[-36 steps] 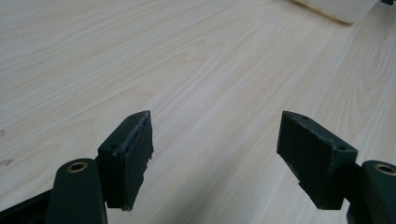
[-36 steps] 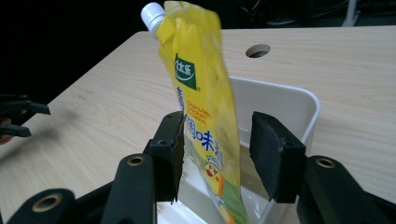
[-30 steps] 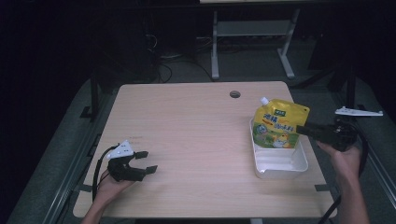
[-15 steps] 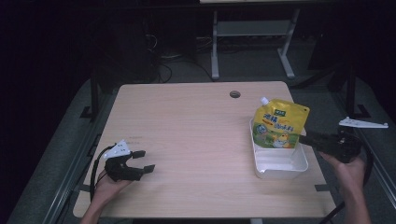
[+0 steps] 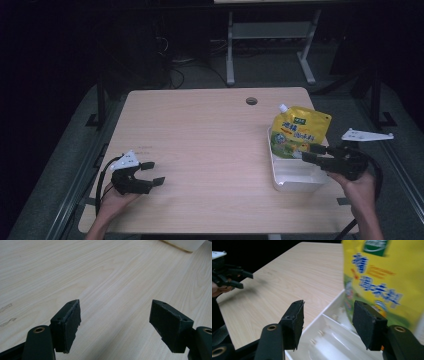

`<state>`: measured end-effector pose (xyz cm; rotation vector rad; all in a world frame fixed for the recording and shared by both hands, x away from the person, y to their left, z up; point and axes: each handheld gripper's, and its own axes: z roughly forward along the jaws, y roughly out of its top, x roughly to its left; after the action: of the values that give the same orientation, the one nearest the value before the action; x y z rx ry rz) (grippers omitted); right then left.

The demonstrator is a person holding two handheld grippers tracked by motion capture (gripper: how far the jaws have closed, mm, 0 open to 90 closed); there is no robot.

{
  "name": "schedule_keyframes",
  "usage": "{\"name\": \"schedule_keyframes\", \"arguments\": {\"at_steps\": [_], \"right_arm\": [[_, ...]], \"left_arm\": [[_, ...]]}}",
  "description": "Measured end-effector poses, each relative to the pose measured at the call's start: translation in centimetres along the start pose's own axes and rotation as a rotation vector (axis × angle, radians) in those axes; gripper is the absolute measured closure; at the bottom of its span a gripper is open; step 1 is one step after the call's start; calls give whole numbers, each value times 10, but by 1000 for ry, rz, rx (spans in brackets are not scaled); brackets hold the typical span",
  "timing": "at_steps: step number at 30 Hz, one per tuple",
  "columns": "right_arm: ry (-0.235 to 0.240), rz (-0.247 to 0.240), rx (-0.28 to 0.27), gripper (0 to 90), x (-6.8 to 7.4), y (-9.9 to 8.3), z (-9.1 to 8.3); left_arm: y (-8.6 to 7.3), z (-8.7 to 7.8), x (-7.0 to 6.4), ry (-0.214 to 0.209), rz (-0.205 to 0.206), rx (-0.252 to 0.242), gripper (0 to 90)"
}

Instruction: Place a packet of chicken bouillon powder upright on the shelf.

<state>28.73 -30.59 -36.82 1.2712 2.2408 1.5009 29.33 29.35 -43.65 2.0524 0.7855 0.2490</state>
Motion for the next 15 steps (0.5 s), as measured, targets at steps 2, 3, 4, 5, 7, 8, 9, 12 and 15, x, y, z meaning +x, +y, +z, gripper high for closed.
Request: {"name": "schedule_keyframes", "arguments": {"at_steps": [2,3,4,5,7,8,9,12,15], "right_arm": [[12,-11,4,402,6,1,6],[18,-15,9,395,10,2,9],[24,-21,12,393,13,2,12],[29,-25,16,391,17,2,16],[37,-38,27,384,23,2,22],[42,-46,31,379,27,2,26],[46,-48,36,371,29,3,29],[53,-61,49,354,38,5,36],[55,-76,54,340,46,8,42]], "left_arm": [[0,0,0,0,1,2,246],[0,-1,1,0,1,2,246],[0,-1,1,0,1,1,246],[0,-1,1,0,0,1,245],[-1,-1,1,1,-4,-1,245],[-1,-1,1,1,-6,-1,244],[-1,-1,1,0,-6,-1,244],[-1,-1,1,-1,-7,2,240],[-2,-1,1,1,-7,1,240]]}}
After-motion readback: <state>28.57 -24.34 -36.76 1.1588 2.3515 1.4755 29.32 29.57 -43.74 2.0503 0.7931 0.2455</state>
